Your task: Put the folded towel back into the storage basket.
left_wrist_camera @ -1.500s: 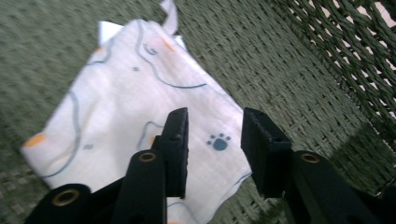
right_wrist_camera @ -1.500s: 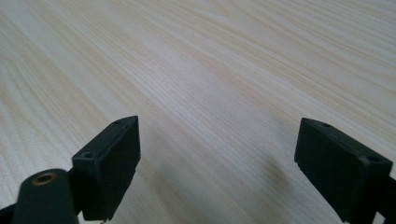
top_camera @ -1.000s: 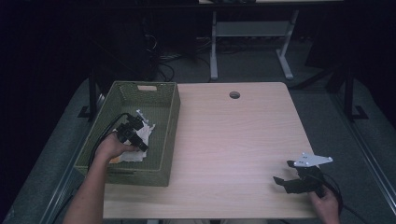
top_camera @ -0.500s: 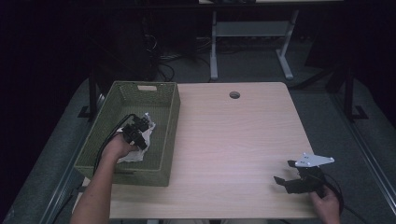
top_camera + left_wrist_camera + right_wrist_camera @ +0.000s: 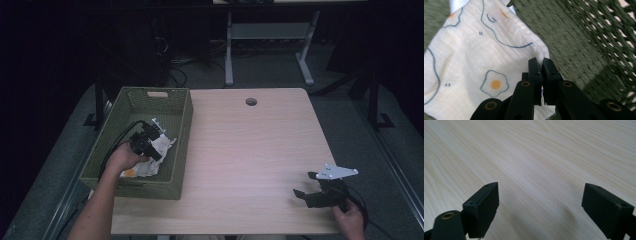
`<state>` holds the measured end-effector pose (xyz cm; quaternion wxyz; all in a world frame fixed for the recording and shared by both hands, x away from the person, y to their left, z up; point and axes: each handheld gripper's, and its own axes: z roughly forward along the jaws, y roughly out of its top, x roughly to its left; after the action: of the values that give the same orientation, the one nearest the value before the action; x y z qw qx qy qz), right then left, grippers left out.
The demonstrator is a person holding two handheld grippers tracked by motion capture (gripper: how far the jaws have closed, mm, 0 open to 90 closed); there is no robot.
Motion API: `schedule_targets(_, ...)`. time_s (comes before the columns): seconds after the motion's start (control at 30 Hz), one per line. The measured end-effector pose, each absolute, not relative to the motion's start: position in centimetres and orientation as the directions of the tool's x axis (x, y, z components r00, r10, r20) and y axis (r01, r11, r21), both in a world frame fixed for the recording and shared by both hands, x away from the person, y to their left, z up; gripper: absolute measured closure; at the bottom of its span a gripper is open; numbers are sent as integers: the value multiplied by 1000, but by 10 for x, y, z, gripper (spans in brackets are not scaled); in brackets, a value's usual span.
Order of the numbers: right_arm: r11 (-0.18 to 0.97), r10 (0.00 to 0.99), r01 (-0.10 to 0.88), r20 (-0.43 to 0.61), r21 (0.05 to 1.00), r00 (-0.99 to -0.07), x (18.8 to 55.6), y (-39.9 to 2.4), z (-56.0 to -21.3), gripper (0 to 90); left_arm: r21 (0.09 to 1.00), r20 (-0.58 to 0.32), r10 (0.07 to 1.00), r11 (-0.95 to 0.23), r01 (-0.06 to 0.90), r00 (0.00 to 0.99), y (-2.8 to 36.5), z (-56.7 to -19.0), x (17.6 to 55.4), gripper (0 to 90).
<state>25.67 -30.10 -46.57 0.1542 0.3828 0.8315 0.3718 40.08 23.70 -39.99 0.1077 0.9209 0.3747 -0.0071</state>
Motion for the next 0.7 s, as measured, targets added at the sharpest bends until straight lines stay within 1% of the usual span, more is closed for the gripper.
schedule_targets(0.07,434,750,520,24,736,-661,257,-300,-465,138,174,-113,685,-699,694,719,236,-405,402,818)
schedule_targets(0.13,434,750,519,24,736,-661,256,-300,-465,138,174,-109,697,-689,704,709,236,-406,401,745)
schedule_targets(0.23,430,751,523,29,736,-659,256,-300,-465,138,221,-111,715,-660,718,691,241,-399,400,714)
schedule_targets(0.43,434,747,519,28,736,-664,258,-300,-465,138,313,-115,740,-606,731,663,251,-379,393,700)
schedule_targets(0.7,430,748,518,29,740,-663,258,-298,-464,138,358,-96,748,-590,724,657,256,-371,381,680)
